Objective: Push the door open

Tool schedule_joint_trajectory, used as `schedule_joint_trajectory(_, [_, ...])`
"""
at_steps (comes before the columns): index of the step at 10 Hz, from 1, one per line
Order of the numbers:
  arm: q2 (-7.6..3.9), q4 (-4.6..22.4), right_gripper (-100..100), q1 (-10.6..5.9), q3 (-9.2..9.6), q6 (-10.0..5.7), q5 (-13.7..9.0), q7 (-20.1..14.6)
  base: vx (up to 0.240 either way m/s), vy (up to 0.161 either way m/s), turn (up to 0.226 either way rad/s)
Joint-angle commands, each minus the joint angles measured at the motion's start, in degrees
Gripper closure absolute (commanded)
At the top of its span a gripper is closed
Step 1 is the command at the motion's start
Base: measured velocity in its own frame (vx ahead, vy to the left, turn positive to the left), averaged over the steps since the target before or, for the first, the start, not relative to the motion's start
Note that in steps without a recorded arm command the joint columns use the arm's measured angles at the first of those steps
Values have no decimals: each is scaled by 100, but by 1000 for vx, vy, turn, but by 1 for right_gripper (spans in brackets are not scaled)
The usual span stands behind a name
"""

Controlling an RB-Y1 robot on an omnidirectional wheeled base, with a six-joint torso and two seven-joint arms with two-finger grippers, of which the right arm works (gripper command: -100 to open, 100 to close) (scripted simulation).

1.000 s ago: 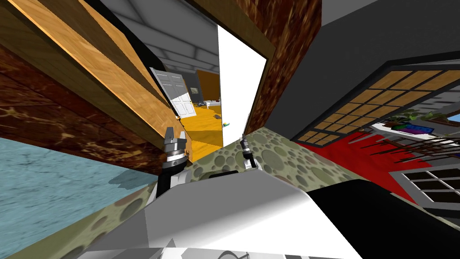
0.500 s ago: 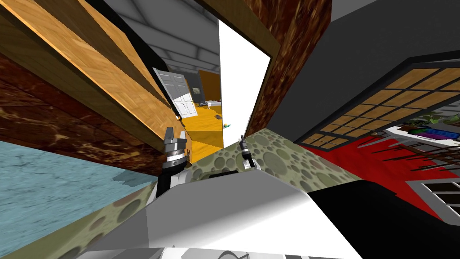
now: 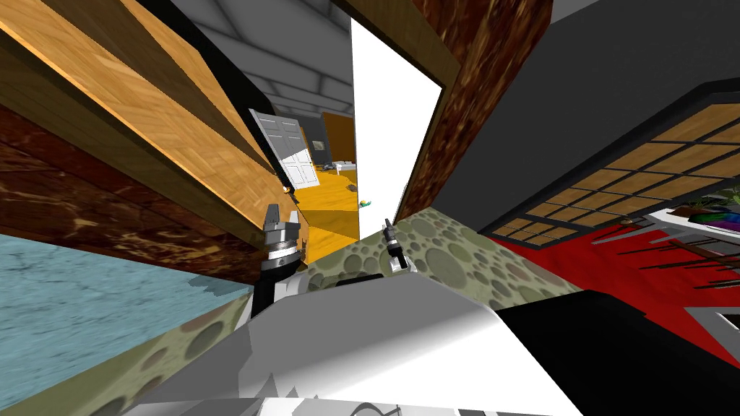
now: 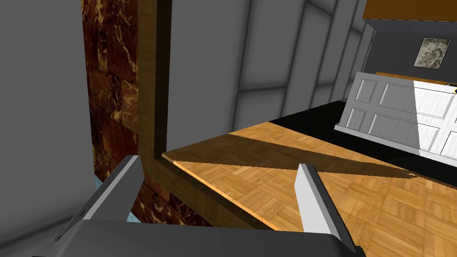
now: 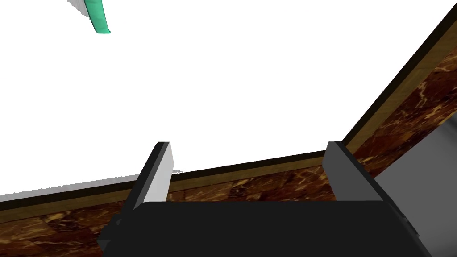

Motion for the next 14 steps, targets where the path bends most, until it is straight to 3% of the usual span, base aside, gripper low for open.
schedule_joint_trajectory(1, [-3,190,-100,-80,-2,-51,3,-6,47,-21,31])
schedule_joint_trajectory(14, [221,1885,-100,-713,98,-313,111,47,97,-53,58])
